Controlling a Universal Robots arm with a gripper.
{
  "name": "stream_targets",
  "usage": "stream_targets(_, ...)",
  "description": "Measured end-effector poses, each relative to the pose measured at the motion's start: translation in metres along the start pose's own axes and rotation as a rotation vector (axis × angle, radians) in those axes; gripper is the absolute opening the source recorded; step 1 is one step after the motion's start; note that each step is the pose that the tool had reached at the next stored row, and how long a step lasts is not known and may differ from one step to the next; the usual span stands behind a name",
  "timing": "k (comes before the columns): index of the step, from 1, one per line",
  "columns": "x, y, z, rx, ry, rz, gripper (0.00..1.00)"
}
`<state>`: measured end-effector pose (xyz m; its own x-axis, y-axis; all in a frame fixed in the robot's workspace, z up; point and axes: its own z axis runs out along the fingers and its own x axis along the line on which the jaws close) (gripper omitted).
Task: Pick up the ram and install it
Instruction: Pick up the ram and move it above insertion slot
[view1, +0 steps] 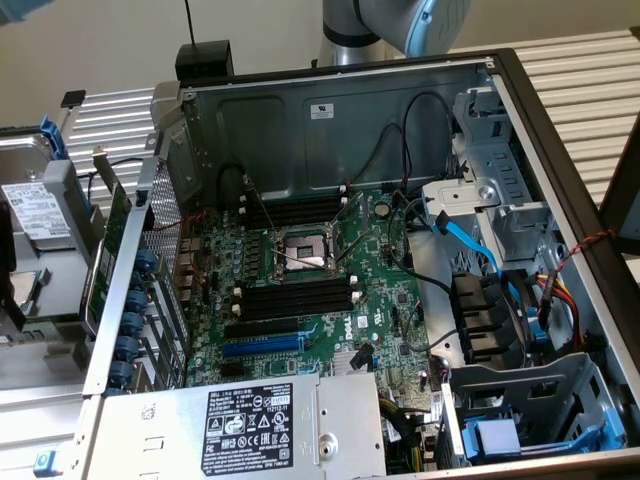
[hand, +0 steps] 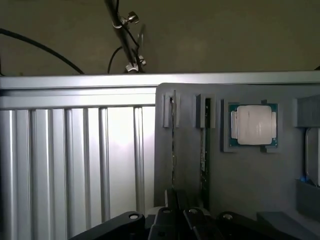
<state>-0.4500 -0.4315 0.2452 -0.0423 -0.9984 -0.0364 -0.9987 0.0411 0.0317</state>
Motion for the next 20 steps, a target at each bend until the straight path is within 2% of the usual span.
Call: stream_targets(20,-0.003,0.0013,-0.0906,-0.0014,0.0001,0.0,0.12)
